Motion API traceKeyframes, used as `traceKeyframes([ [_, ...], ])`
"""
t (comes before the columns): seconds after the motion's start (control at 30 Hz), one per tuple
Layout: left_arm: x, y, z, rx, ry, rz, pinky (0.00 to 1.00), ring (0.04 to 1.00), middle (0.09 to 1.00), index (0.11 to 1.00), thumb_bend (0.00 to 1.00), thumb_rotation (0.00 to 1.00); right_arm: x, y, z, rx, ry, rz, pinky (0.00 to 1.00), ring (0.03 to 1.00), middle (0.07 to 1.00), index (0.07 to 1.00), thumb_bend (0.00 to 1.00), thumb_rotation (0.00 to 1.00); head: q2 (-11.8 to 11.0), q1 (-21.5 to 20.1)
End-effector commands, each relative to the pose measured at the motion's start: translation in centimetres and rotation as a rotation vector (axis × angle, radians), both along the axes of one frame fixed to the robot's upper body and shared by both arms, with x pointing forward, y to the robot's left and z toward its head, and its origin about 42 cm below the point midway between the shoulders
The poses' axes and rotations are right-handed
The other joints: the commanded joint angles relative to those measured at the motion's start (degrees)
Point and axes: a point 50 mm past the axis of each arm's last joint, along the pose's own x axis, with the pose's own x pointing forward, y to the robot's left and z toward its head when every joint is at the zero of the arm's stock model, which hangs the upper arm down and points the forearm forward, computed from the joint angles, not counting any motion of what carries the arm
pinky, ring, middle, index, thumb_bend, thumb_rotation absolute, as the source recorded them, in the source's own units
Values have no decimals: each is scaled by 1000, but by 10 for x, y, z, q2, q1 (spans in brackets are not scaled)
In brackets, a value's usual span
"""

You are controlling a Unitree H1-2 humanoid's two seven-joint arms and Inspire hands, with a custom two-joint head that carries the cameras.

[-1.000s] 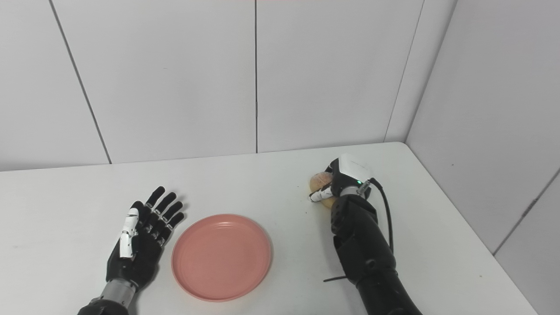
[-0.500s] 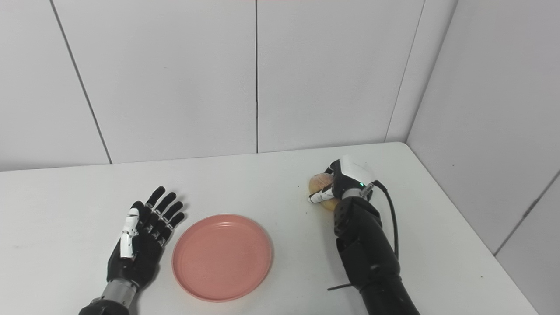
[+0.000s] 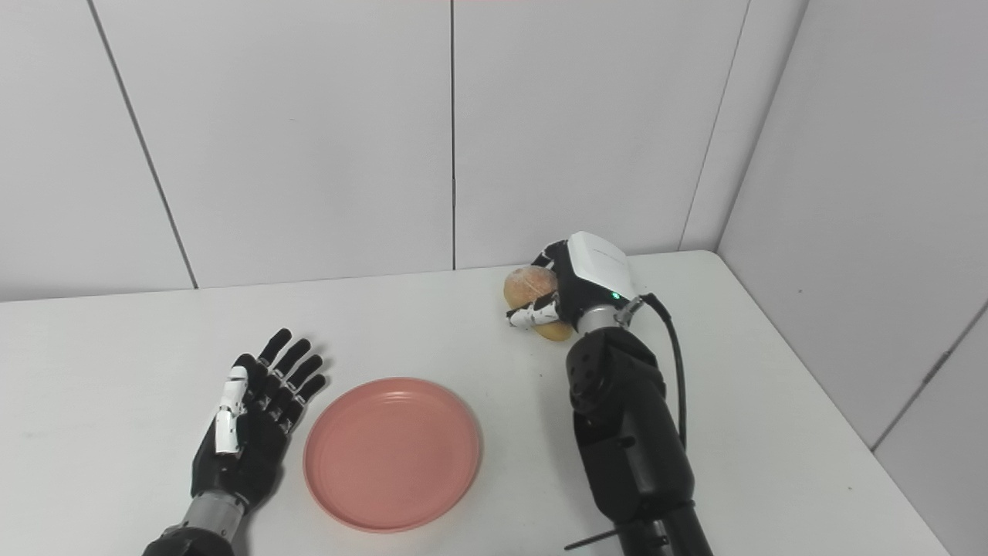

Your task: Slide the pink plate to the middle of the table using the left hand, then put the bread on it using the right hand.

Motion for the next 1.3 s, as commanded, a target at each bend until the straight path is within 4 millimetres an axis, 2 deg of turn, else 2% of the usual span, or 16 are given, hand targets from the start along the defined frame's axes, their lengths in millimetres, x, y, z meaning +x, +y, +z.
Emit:
traceKeyframes([
  [0.0,-17,0,-37,33,185,4,887,873,887,882,360,1000,-7,9,27,-29,-84,34,298,376,458,489,496,141,1,1],
  [0.1,-18,-2,-37,29,184,7,885,872,884,880,365,1000,-15,26,32,-45,-99,89,306,385,462,489,496,140,3,9],
  [0.27,-19,-5,-36,27,180,5,884,870,882,879,364,1000,-29,57,32,-59,-122,178,273,342,422,487,497,139,8,23],
  [0.43,-19,-12,-32,44,179,5,868,860,876,874,366,1000,-42,87,27,-71,-120,255,257,335,418,490,498,141,20,55],
  [0.57,-20,-19,-31,45,177,5,868,858,875,875,365,1000,-50,101,22,-82,-115,300,234,311,399,489,500,138,26,84],
  [0.73,-21,-26,-30,62,174,9,849,849,861,858,377,1000,-60,116,11,-80,-94,351,214,299,405,491,501,139,31,101],
  [1.0,-21,-34,-26,80,174,14,837,844,857,853,376,1000,-67,120,-10,-82,-28,401,225,305,397,490,500,138,44,145],
  [1.17,-20,-39,-25,80,175,14,828,836,851,847,374,1000,-71,118,-21,-120,12,405,281,376,471,491,499,141,47,153],
  [1.27,-21,-40,-25,74,172,12,839,843,855,850,378,1000,-74,117,-29,-132,35,408,277,374,472,491,499,141,49,161],
])
